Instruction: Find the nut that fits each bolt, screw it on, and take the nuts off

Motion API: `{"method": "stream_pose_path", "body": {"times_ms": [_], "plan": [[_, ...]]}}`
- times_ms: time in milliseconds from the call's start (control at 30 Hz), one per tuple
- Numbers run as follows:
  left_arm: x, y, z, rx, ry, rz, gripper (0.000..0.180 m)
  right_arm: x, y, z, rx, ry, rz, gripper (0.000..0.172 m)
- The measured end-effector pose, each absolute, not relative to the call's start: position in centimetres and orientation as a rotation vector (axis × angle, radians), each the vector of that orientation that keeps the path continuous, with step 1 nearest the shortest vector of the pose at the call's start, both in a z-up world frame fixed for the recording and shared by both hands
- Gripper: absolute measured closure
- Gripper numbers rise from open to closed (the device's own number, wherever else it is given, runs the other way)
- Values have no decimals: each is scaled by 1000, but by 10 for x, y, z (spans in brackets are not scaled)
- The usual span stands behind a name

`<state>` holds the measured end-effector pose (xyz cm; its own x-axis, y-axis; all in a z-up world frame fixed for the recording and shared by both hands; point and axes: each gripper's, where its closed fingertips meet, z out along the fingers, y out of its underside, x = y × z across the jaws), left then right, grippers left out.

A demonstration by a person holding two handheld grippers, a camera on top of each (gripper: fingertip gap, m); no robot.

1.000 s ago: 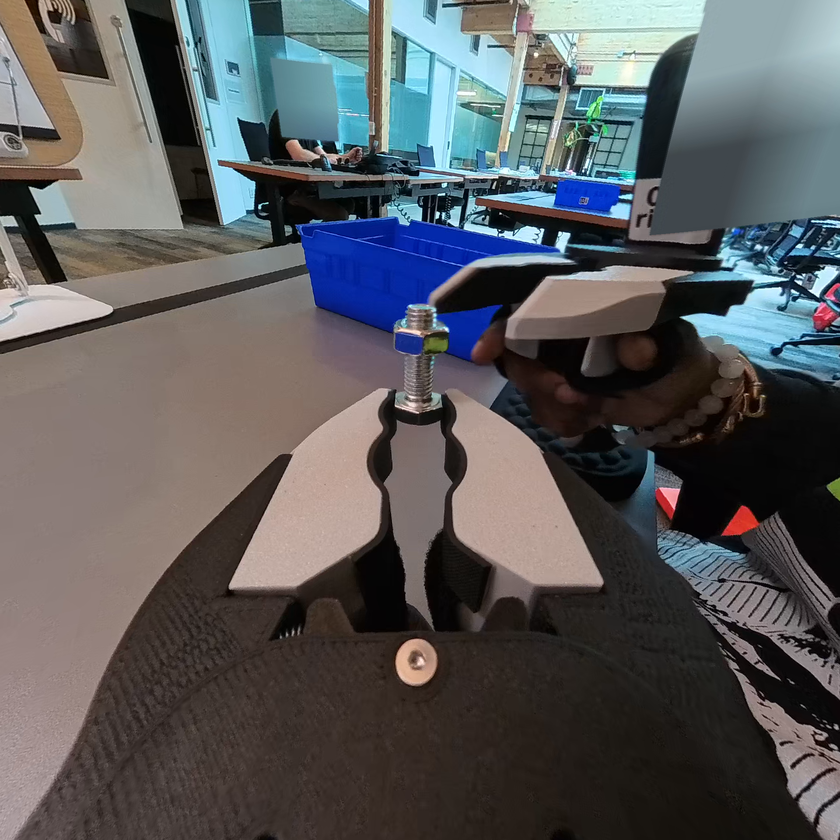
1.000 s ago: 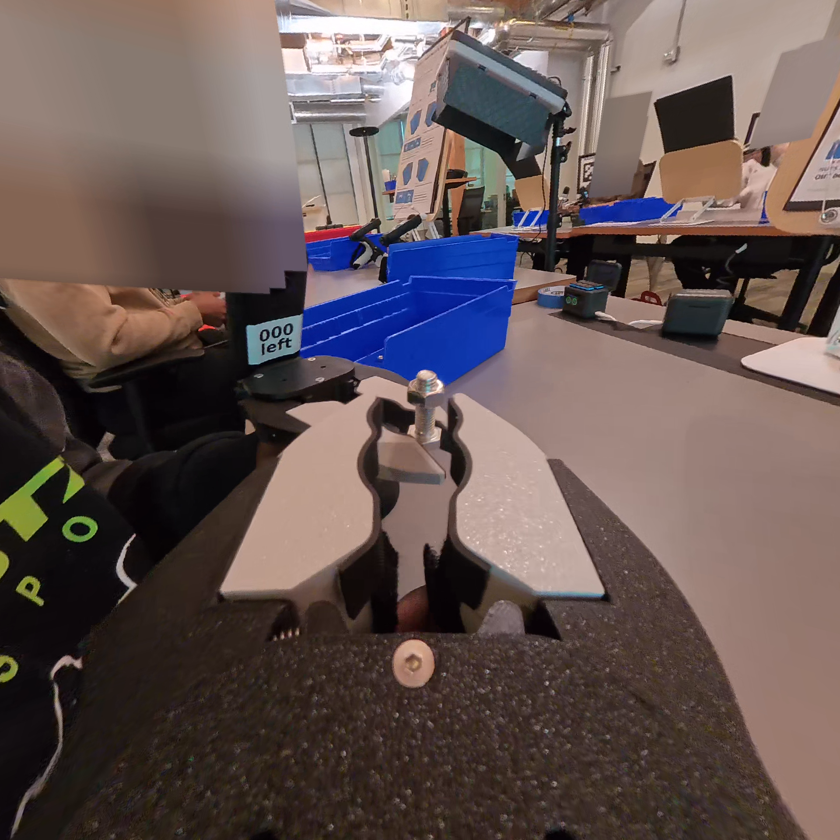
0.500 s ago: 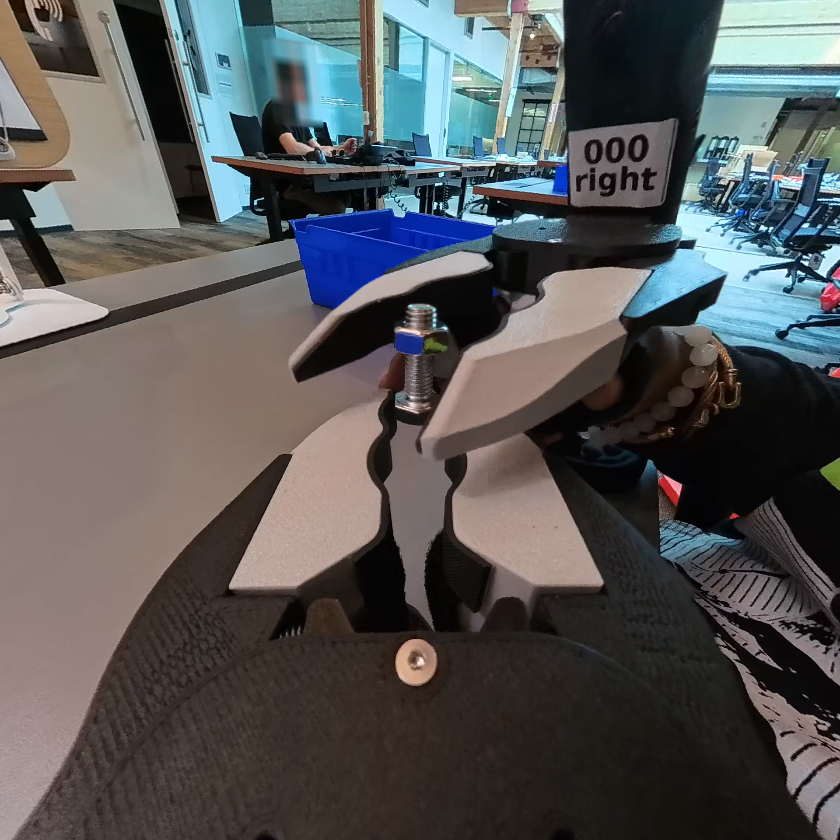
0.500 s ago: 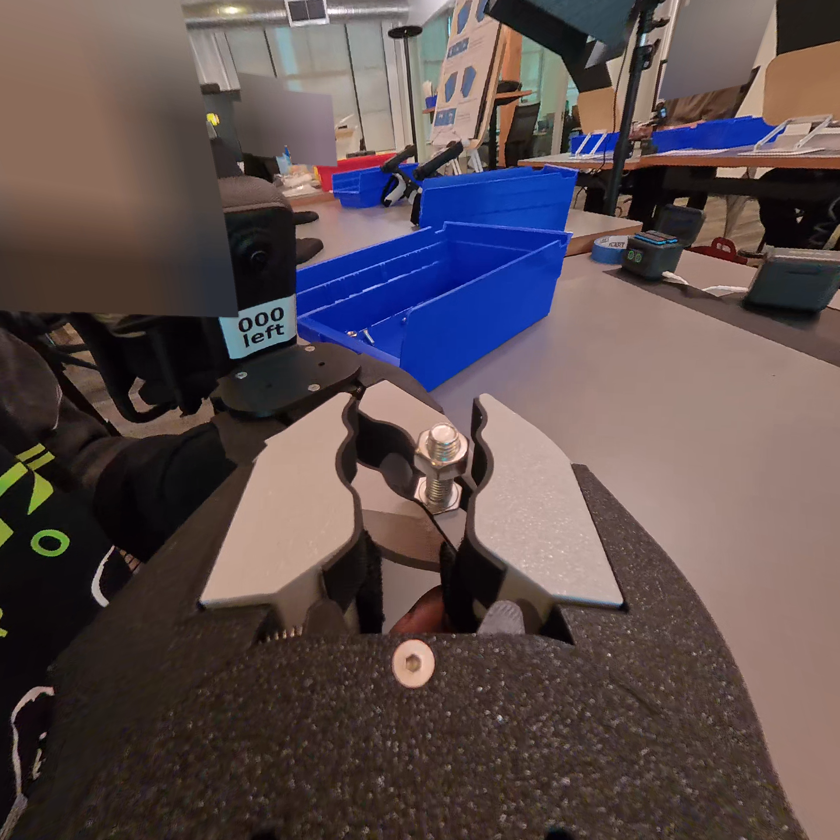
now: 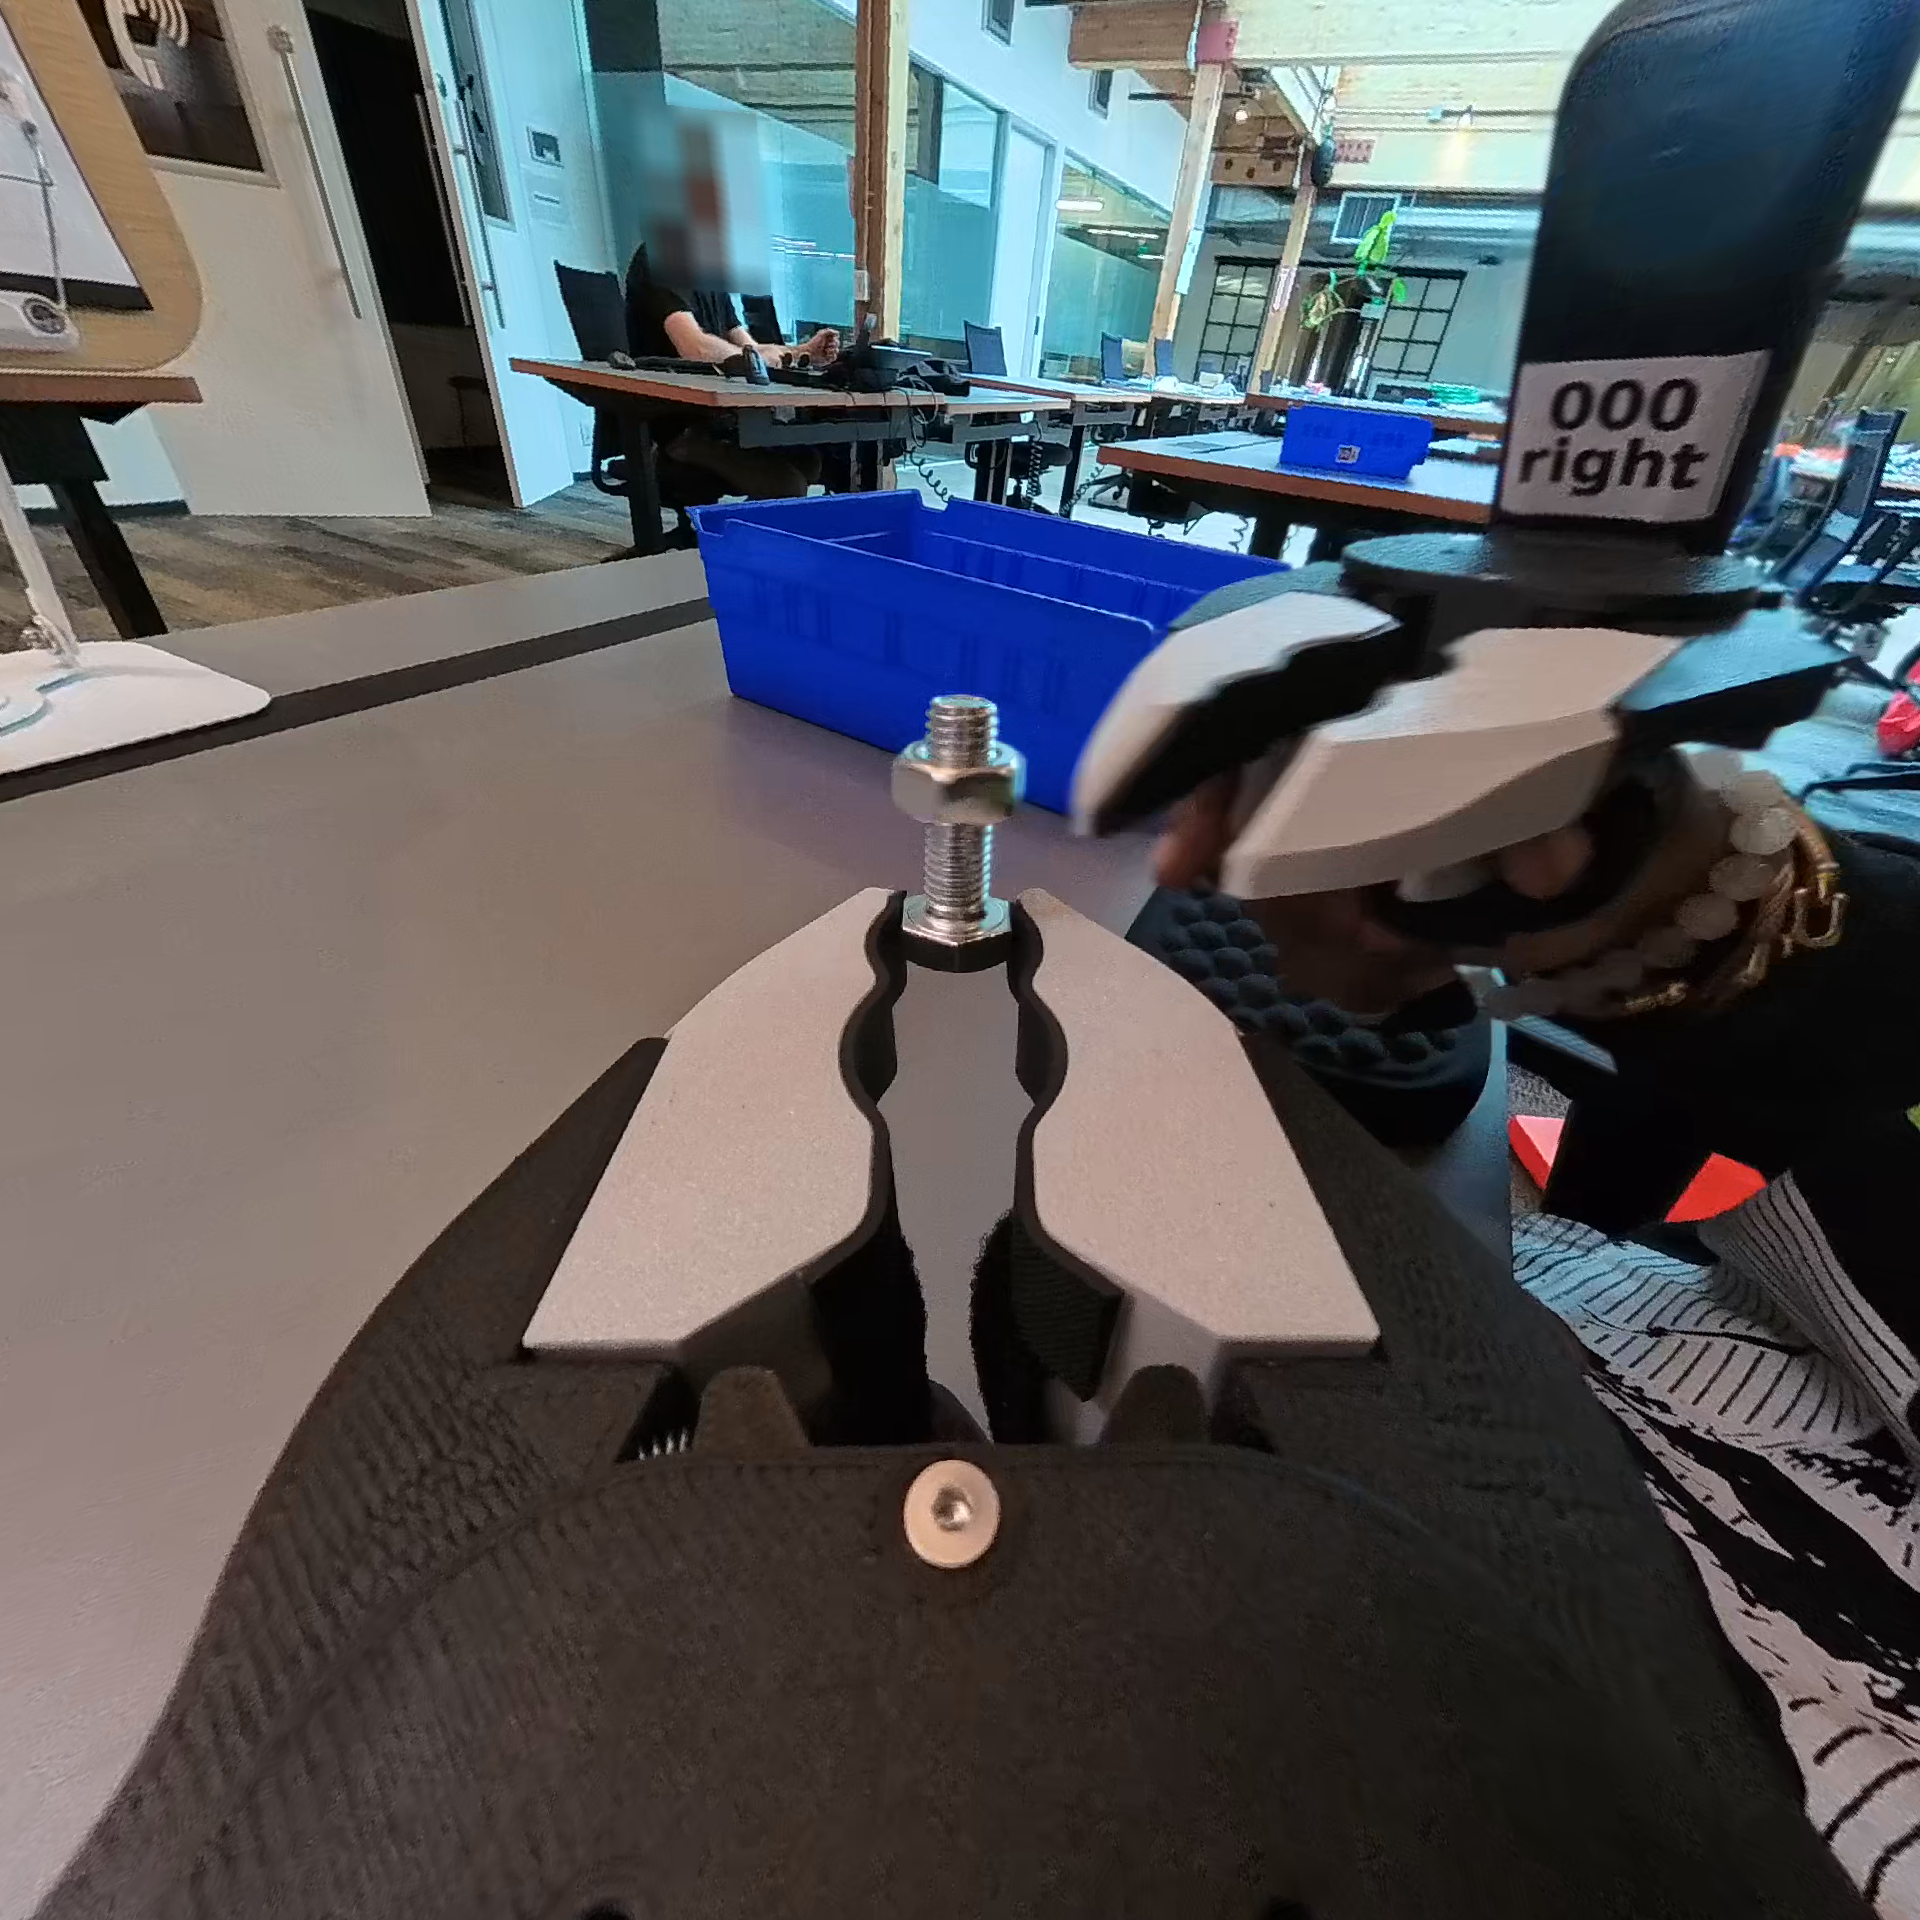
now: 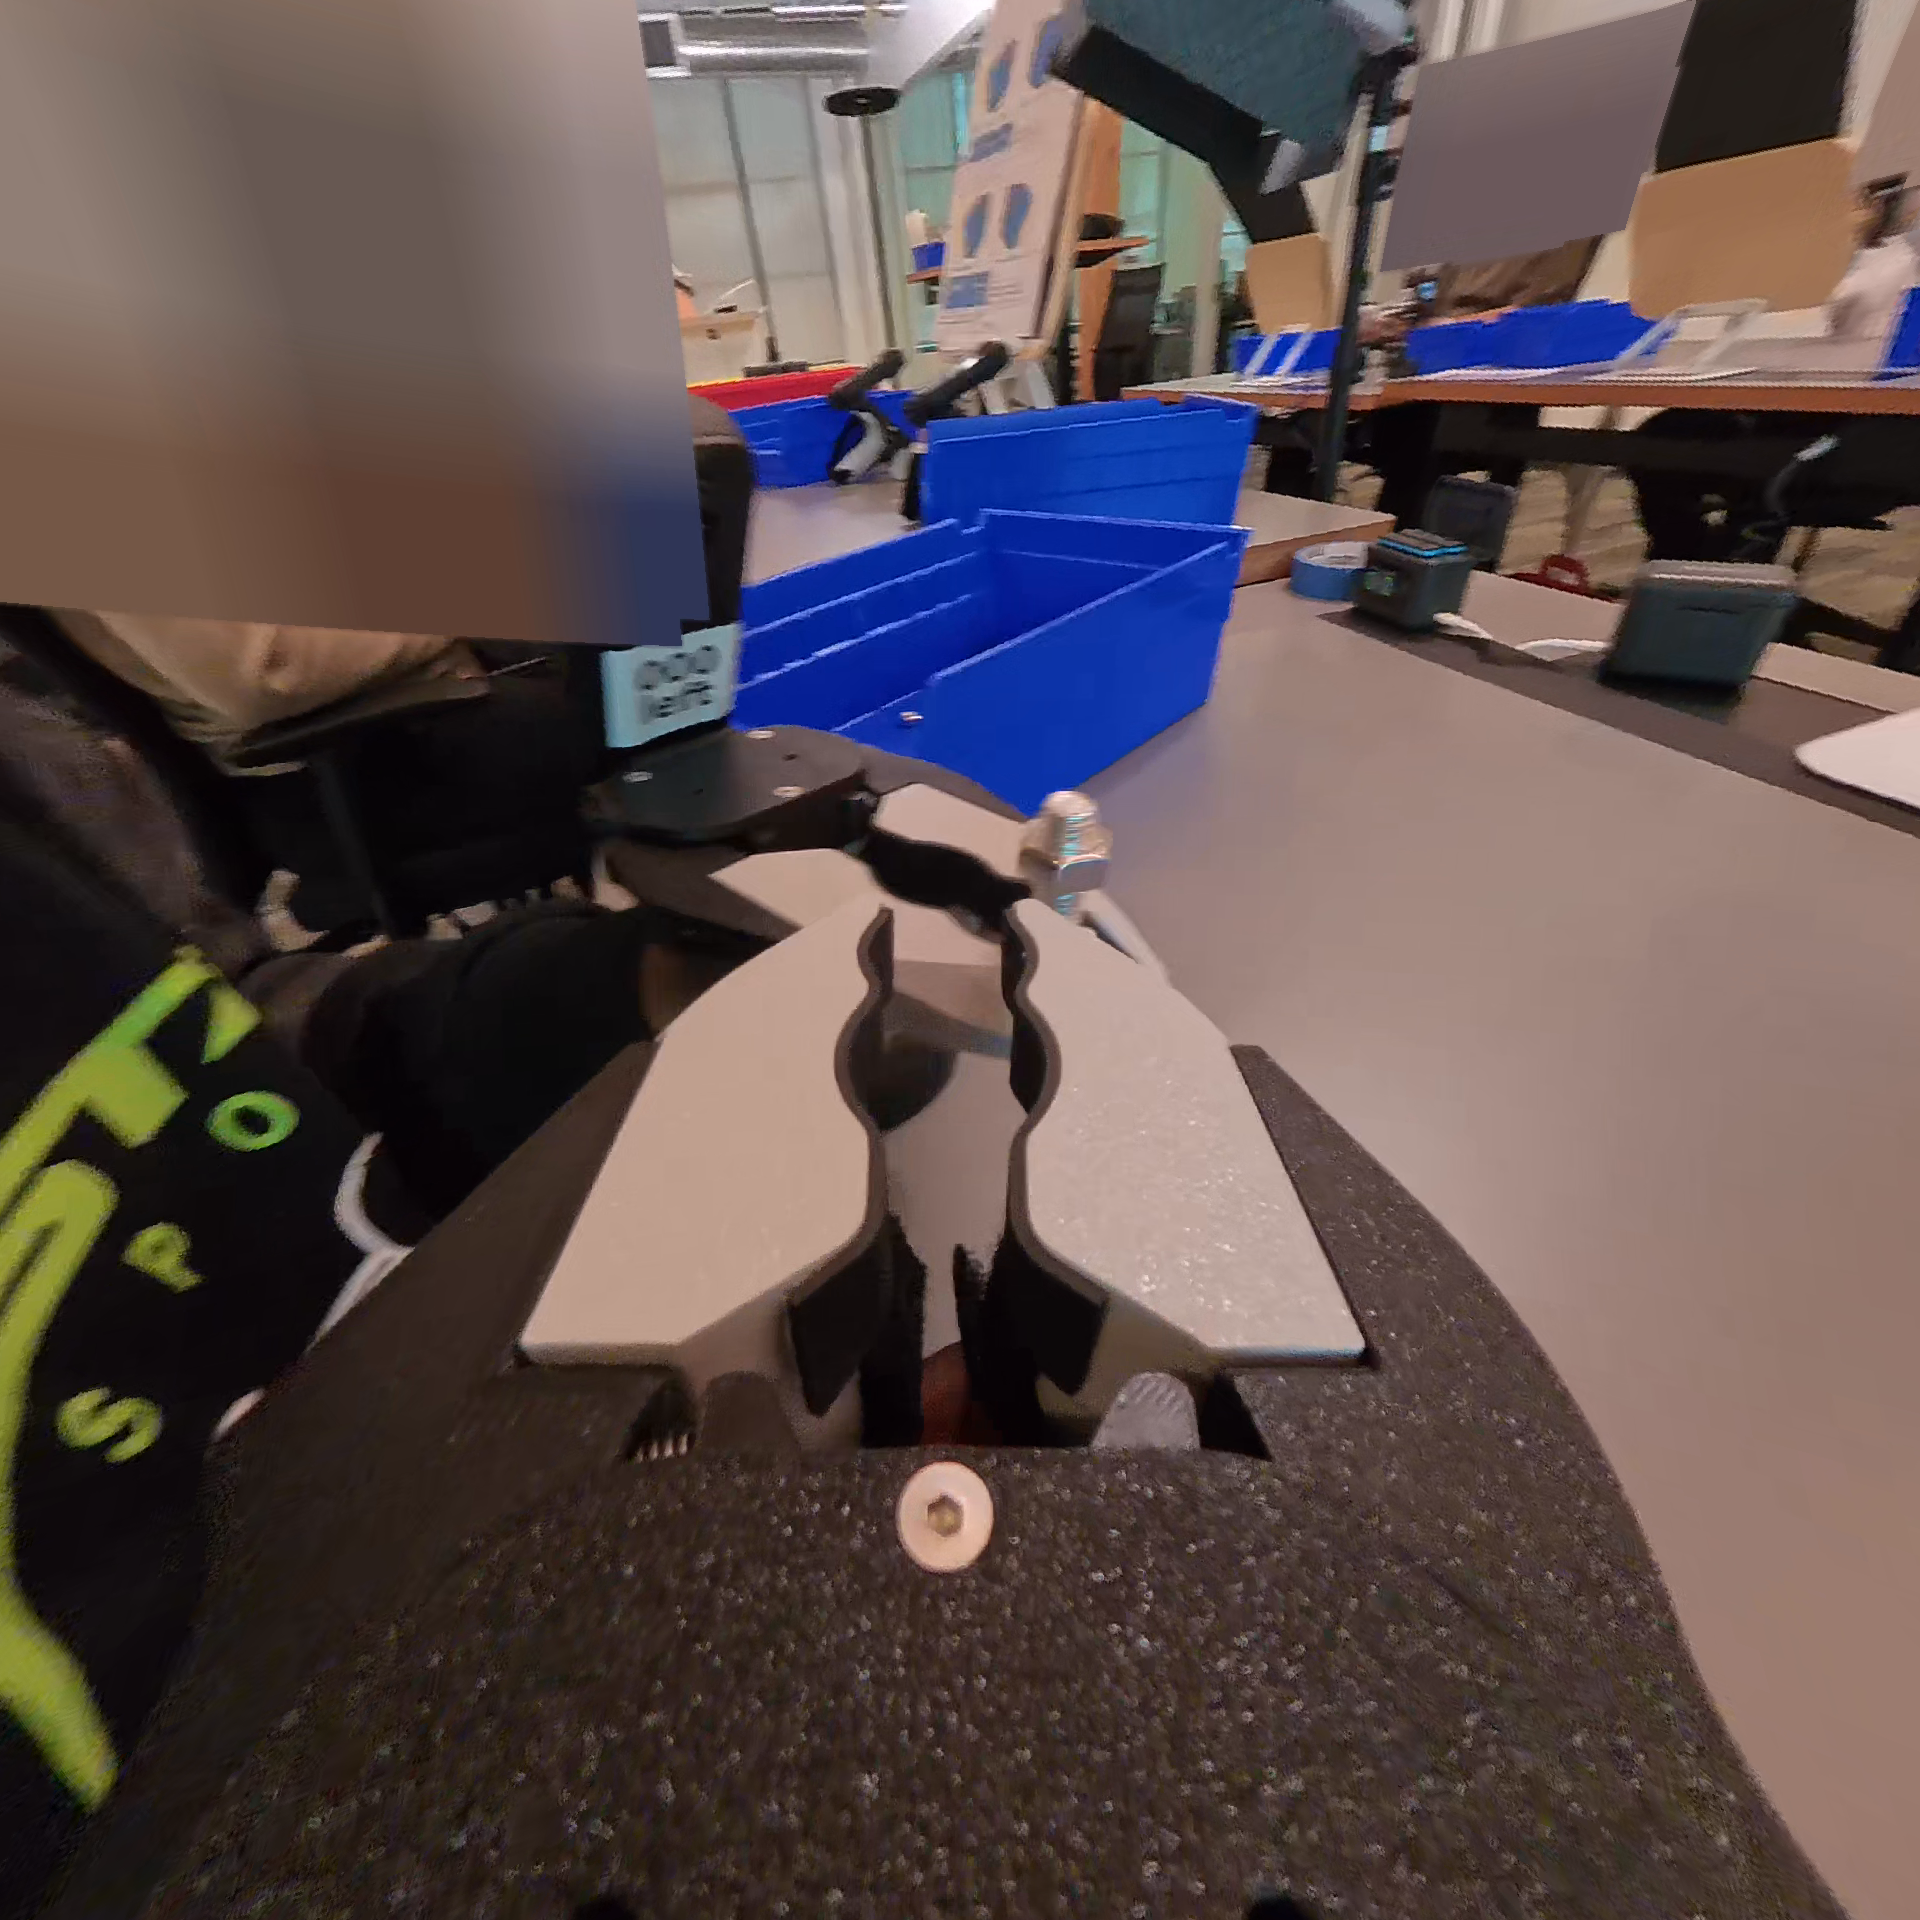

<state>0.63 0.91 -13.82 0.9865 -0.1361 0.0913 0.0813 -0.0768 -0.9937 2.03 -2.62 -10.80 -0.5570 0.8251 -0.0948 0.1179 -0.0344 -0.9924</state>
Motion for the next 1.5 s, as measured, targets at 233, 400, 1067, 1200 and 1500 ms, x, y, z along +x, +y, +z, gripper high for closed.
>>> {"method": "stream_pose_path", "body": {"times_ms": [233, 400, 1067, 1200, 1500], "plan": [[8, 9, -139, -1644, 56, -172, 162, 33, -19, -98, -954, -1757, 1521, 158], [12, 10, -142, -1664, 88, -145, 162, 18, -7, -100, -1010, -1900, 1399, 160], [19, 14, -148, -1708, 163, -54, 162, 12, -8, -109, -929, -2282, 1151, 162], [16, 11, -141, -1659, 130, -85, 144, 9, 4, -103, -965, -2249, 1159, 162], [8, 9, -136, -1619, 62, -130, 131, 5, 139, -67, -1235, -2040, 826, 162]]}}
